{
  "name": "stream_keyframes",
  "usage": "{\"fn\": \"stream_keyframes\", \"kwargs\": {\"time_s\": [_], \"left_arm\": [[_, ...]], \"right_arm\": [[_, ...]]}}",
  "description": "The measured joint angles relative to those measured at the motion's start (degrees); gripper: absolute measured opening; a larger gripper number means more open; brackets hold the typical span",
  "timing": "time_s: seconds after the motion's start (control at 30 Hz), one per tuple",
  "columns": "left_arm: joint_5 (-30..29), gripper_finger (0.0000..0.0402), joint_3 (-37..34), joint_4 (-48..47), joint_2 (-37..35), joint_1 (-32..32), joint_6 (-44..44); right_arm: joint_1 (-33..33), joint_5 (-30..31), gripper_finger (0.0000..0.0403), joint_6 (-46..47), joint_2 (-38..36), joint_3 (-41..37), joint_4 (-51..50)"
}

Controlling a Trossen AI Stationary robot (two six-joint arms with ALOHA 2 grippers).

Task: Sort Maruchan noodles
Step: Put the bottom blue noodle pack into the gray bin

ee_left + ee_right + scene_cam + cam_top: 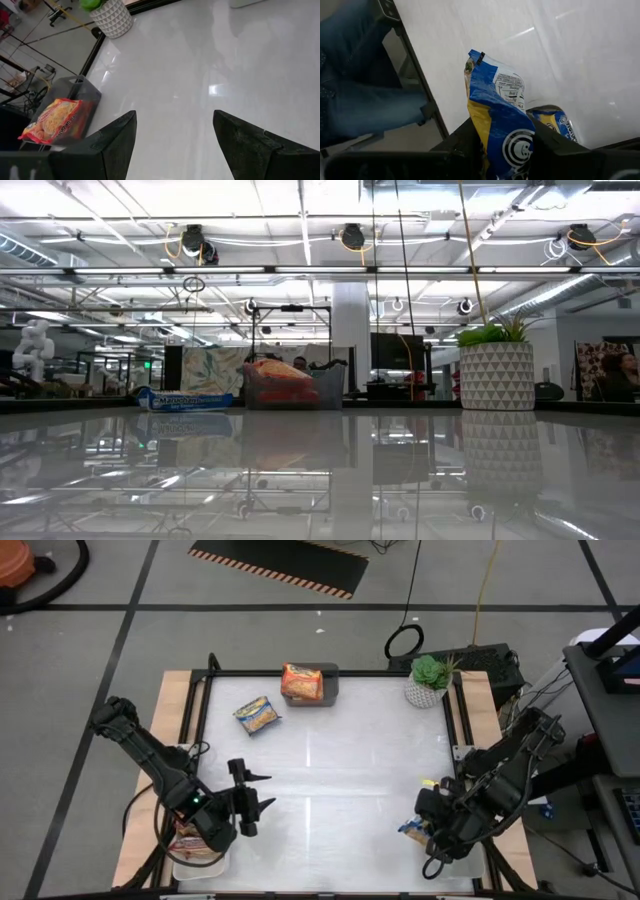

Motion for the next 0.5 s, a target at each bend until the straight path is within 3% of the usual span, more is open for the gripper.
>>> {"fn": "stream_keyframes", "kwargs": {"time_s": [0.5], "left_arm": [[0.2, 0.0269, 0.0, 0.0, 0.0, 0.0, -0.1]], "right_arm": [[3.2, 0.3, 0.0095, 1.4, 0.2, -0.6, -5.0]]}}
